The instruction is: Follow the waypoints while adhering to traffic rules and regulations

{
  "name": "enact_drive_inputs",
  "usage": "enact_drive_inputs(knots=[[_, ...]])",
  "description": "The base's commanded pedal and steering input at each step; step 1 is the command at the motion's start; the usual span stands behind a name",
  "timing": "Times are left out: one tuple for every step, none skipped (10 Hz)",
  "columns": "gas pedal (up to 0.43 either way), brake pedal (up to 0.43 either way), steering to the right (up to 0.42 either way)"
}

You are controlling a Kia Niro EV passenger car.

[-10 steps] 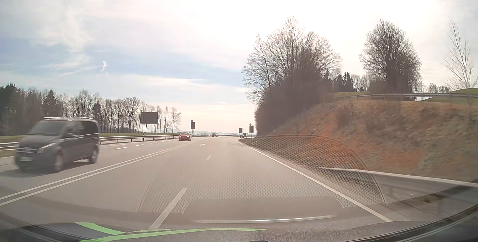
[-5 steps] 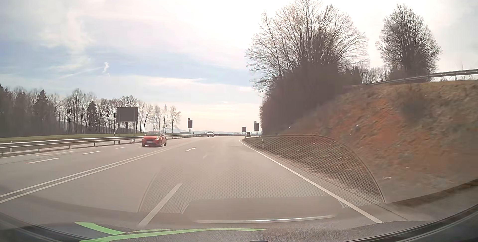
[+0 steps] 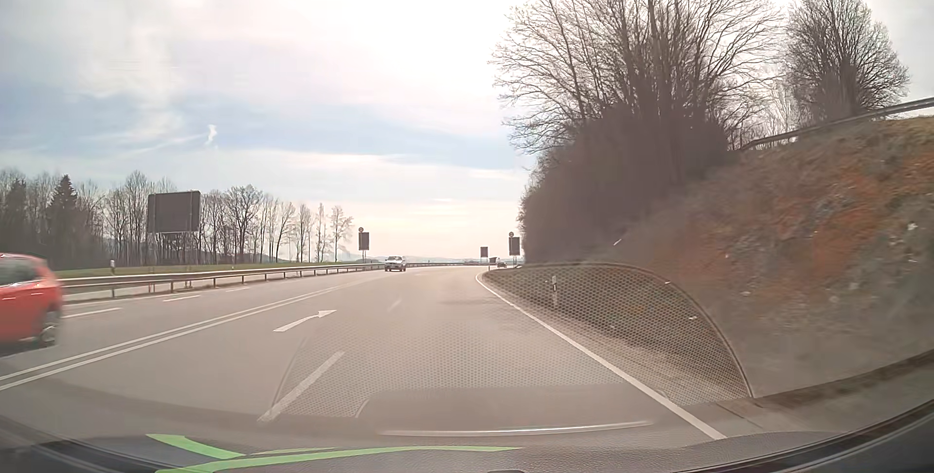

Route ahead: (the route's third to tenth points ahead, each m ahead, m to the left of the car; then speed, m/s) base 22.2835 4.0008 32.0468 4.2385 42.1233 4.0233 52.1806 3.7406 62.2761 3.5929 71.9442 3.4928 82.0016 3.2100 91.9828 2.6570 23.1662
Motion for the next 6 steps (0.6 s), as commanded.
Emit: enact_drive_inputs(knots=[[0.220, 0.000, -0.008], [0.220, 0.000, -0.007], [0.220, 0.000, -0.007], [0.220, 0.000, -0.007], [0.220, 0.000, -0.005], [0.209, 0.000, -0.004]])
